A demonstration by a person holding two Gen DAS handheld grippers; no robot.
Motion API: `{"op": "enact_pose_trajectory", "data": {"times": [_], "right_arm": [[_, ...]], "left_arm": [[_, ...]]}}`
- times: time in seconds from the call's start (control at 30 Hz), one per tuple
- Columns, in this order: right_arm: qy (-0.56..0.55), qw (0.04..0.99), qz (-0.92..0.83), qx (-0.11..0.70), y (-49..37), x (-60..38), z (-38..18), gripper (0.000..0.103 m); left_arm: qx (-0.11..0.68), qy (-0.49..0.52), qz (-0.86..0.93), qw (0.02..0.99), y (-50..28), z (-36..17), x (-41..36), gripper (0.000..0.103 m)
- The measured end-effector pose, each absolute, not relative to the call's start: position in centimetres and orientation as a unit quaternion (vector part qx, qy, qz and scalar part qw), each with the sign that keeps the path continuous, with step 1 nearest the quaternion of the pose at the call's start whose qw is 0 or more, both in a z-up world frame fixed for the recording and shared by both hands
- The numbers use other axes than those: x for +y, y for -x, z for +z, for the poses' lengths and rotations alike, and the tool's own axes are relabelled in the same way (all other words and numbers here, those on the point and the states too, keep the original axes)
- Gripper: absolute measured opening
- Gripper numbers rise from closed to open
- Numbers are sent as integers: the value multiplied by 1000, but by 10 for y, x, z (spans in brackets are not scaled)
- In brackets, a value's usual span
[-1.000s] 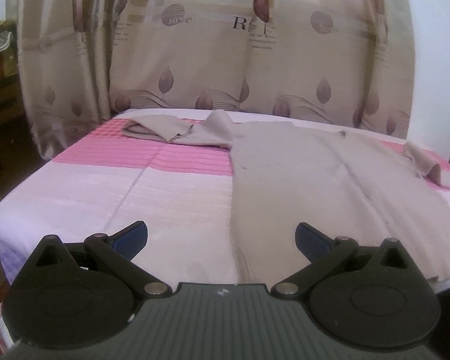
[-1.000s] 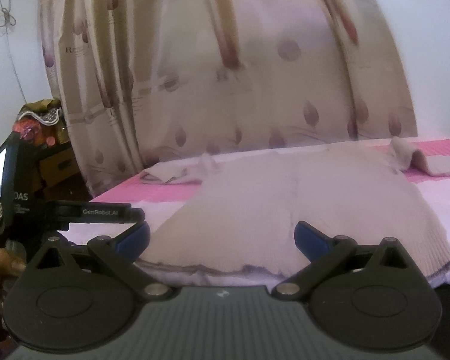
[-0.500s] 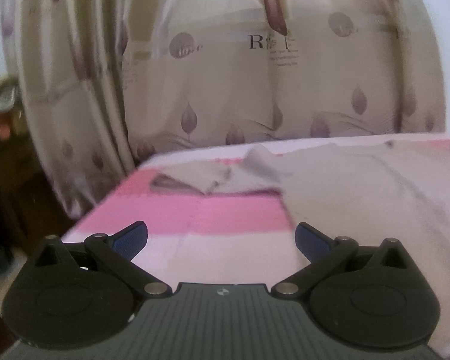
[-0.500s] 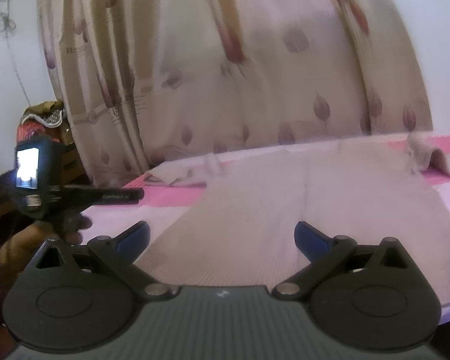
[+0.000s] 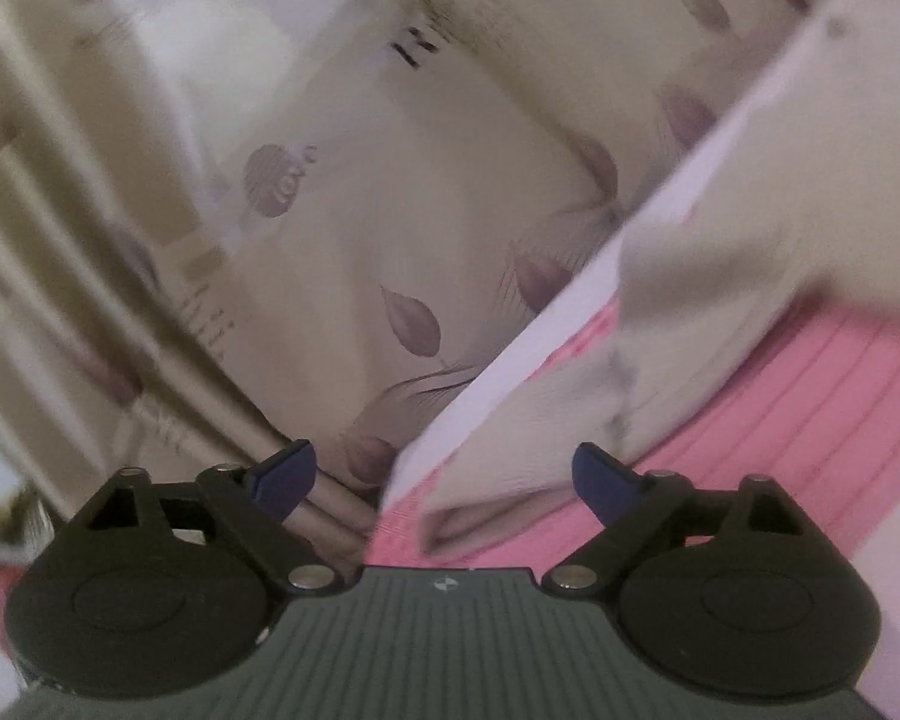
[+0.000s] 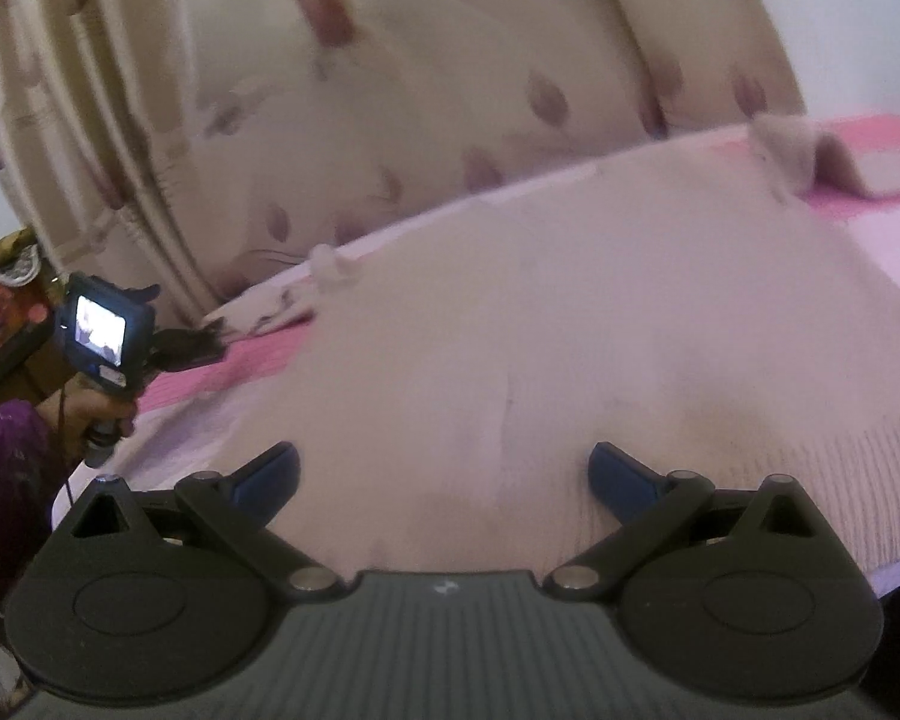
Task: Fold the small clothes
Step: 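Grasp the sweater sleeve cuff with the left gripper and lift it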
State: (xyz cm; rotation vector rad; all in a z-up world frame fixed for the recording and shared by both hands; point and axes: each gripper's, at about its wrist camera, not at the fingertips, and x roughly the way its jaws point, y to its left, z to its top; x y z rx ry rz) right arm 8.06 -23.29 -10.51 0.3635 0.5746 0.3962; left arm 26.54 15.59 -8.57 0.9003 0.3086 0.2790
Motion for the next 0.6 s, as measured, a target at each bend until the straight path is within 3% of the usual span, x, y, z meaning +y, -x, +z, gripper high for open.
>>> {"op": "enact_pose_trajectory", "data": {"times": [0.37,0.43,0.5,0.57,0.6], "right_arm": [[-174,918,181,308,-103,-221,-107,103],[-169,918,178,312,-105,-218,-108,103],[-161,919,175,314,-107,-214,-108,103],[-154,921,172,315,-108,-211,-107,103],[-151,921,171,316,-108,-209,-107,103]], "left_arm": [[142,-583,85,795,-308,-125,209,72],[142,-571,74,805,-313,-121,207,63],[153,-560,65,812,-320,-118,206,30],[174,-534,56,825,-331,-114,206,16],[175,-512,60,839,-333,-111,207,15]]}}
